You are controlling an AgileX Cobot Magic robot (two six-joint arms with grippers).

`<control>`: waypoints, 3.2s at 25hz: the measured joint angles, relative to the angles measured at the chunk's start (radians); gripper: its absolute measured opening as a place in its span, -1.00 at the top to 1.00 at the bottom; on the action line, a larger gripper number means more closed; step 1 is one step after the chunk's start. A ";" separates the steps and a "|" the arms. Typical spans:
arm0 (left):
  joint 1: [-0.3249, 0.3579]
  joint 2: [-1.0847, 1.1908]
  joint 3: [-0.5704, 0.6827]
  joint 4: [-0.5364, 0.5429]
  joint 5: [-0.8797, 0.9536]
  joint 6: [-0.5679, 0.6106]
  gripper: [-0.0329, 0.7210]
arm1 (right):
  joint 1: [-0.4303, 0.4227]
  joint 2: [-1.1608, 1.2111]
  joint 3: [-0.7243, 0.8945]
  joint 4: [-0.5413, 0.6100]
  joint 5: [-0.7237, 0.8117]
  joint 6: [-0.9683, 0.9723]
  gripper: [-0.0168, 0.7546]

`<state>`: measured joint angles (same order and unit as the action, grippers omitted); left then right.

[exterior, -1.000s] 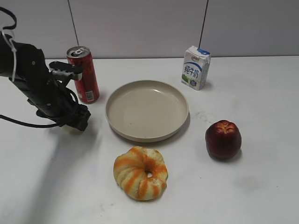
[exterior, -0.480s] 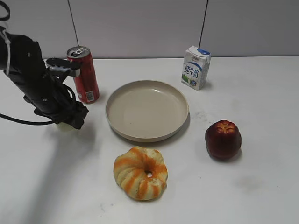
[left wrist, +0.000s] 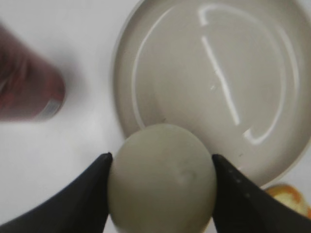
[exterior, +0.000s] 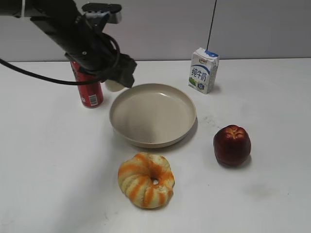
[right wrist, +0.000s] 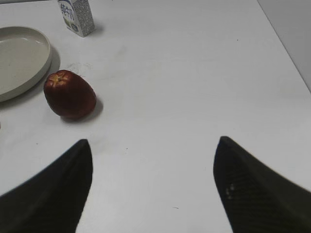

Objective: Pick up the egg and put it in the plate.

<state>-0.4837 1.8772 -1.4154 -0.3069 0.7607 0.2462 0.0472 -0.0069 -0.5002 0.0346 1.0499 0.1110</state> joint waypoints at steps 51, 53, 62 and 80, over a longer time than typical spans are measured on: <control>0.016 -0.424 0.004 0.323 0.451 -0.051 -0.74 | 0.000 0.000 0.000 0.000 0.000 0.000 -0.56; 0.068 -0.473 0.057 0.325 0.451 -0.055 -0.73 | 0.000 0.000 0.000 0.000 0.000 0.000 -0.56; 0.282 -0.804 0.494 0.325 0.434 -0.119 -0.67 | 0.000 0.000 0.000 0.000 0.000 0.000 -0.56; 0.317 -1.636 0.891 0.307 0.391 -0.168 -0.66 | 0.000 0.000 0.000 0.000 0.000 0.000 -0.56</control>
<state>-0.1667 0.2409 -0.5242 0.0000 1.1517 0.0781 0.0472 -0.0069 -0.5002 0.0346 1.0499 0.1110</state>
